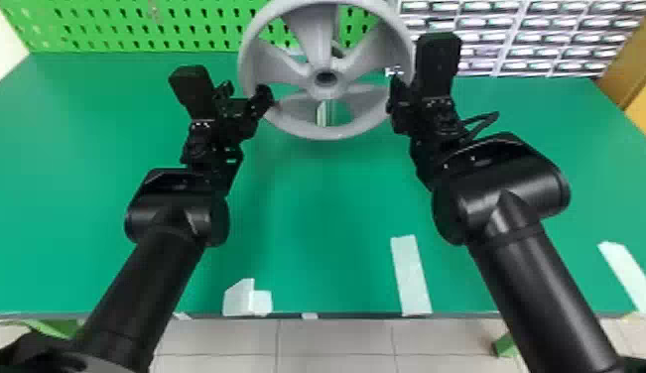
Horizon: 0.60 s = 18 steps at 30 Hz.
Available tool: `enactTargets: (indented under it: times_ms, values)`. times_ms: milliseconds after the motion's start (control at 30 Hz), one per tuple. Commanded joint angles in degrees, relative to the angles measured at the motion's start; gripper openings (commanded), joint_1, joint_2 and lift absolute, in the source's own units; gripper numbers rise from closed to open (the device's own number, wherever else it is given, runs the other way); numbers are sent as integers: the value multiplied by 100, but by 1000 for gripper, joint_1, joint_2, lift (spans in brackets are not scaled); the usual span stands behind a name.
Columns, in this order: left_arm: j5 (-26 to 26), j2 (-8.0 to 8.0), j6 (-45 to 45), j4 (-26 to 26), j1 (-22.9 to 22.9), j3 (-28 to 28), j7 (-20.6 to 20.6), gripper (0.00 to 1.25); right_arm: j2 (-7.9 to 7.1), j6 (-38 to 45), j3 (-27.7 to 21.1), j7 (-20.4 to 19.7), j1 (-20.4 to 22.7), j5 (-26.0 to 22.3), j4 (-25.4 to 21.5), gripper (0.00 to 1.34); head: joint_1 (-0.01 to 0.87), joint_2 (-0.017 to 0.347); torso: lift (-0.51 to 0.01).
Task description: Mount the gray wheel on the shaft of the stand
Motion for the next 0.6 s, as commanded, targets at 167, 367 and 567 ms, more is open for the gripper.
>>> enactTargets:
  times_ms: [167,367,567]
  values:
    - [-61,-6,-6,76,-80,38,98,677,7,6,7,-594,-54,12,98,124,865,52,-101]
    - [-52,-6,-32,207,-151,38,98,677,16,59,-11,-603,-72,12,133,124,865,52,-101]
    - [-52,3,-173,392,-221,64,90,677,16,32,-37,-603,-116,30,248,124,865,52,-101]
